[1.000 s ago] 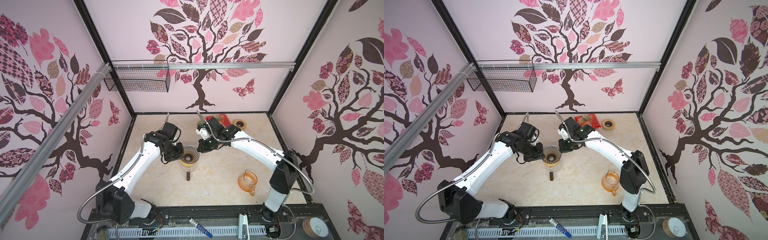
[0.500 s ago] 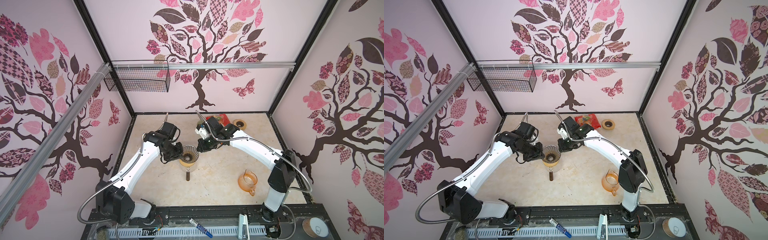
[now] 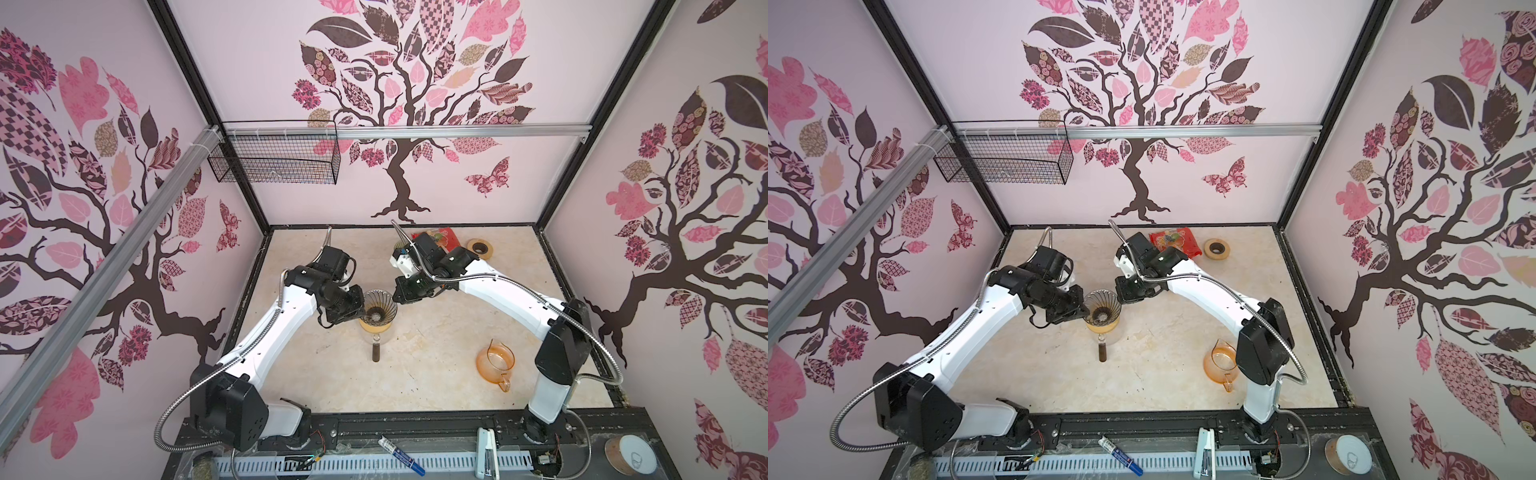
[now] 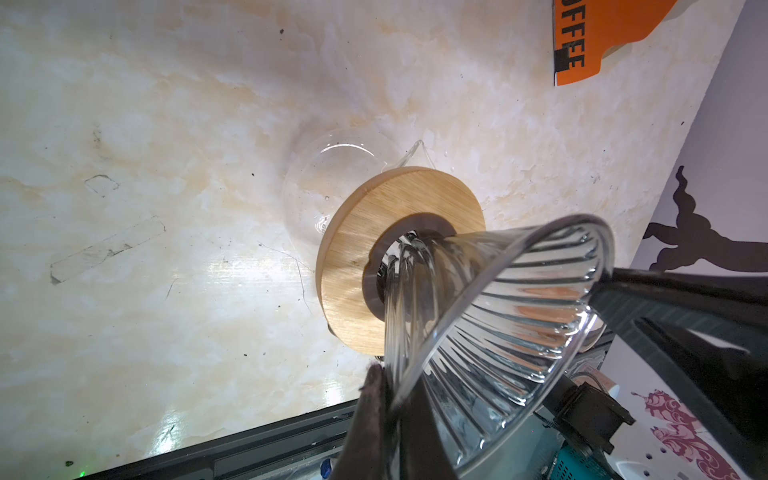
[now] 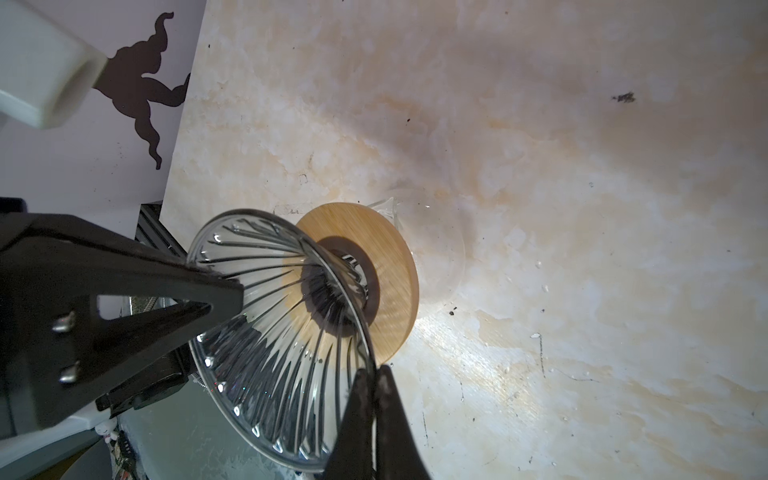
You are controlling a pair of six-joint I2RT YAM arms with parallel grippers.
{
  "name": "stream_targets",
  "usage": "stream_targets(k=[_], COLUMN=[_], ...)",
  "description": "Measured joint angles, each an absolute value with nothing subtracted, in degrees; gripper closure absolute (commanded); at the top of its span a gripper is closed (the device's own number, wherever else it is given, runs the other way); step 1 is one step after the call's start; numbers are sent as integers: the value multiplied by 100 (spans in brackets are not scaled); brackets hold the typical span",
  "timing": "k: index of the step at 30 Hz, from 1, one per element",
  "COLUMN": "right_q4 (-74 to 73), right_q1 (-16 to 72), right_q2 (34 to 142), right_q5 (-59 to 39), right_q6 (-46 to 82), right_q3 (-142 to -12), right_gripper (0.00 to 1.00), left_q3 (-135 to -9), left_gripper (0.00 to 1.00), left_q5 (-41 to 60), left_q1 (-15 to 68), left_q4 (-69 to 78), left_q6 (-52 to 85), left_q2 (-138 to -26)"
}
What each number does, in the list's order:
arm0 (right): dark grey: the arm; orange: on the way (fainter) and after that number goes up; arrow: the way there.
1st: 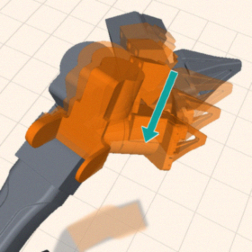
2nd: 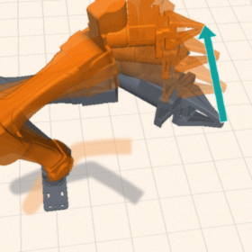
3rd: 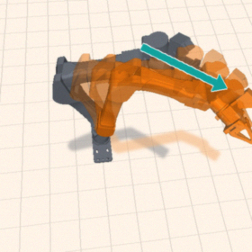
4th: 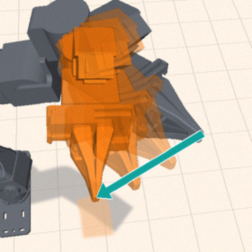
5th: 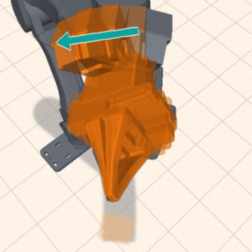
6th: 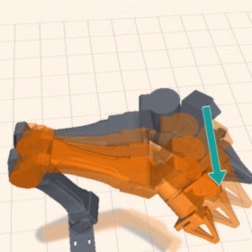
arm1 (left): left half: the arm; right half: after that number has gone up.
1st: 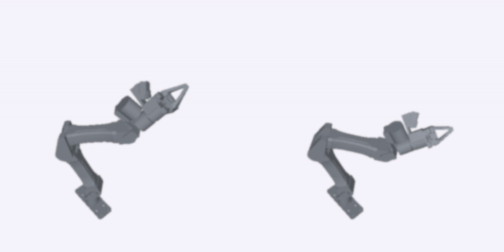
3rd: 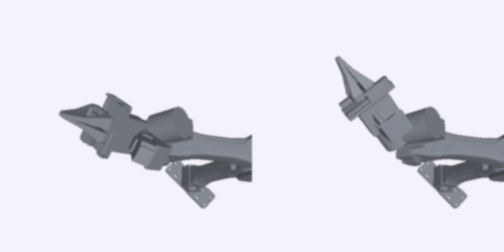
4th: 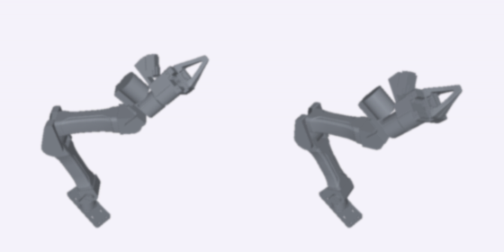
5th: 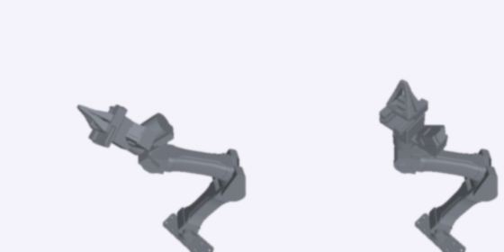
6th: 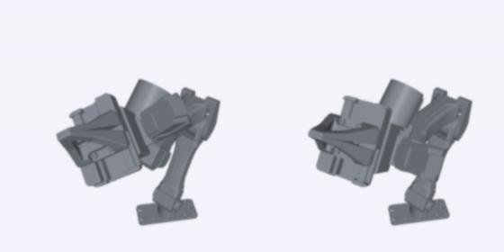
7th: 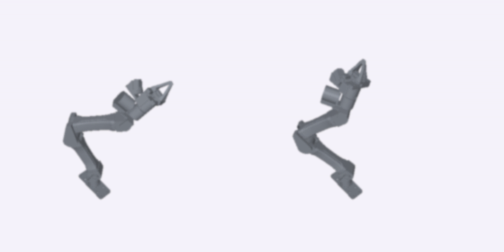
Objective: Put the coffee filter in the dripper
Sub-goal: 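Hold the dripper rim with both grippers and settle it into the ring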
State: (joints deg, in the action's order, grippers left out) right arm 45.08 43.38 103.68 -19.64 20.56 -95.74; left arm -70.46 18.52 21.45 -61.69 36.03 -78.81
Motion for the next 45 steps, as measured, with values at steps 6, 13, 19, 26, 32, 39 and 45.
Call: stream_targets(k=[6, 13, 19, 26, 32, 39, 45], right_q4=[4488, 4265, 4125, 3852, 3760, 3835, 3861], right_q1=[4333, 4298, 4276, 4263, 4257, 4082, 3828], right_q2=[10368, 10350, 10331, 10186, 10110, 9913, 9642], right_q5=[-1973, -2029, -2088, -2139, -2128, -2067, -2062], right_q6=[2062, 2110, 2147, 2187, 2189, 2228, 2255], right_q3=[-9566, -9397, -9301, -9011, -8908, -8739, -8458], right_gripper=[96, 96, 96, 97, 97, 97, 96], left_q3=[-6956, -6890, -6753, -6517, -6501, -6834, -7166], left_gripper=[98, 98, 98, 99, 99, 99, 99], left_q5=[1894, 1907, 1959, 1999, 2043, 2152, 2309], left_q1=[2126, 2093, 2060, 2049, 2049, 2226, 2410], left_q4=[-6051, -5964, -5811, -5551, -5465, -5465, -5376], left_q6=[3597, 3605, 3621, 3623, 3612, 3573, 3573], left_q2=[-7867, -7905, -7887, -7787, -7791, -8169, -8556])
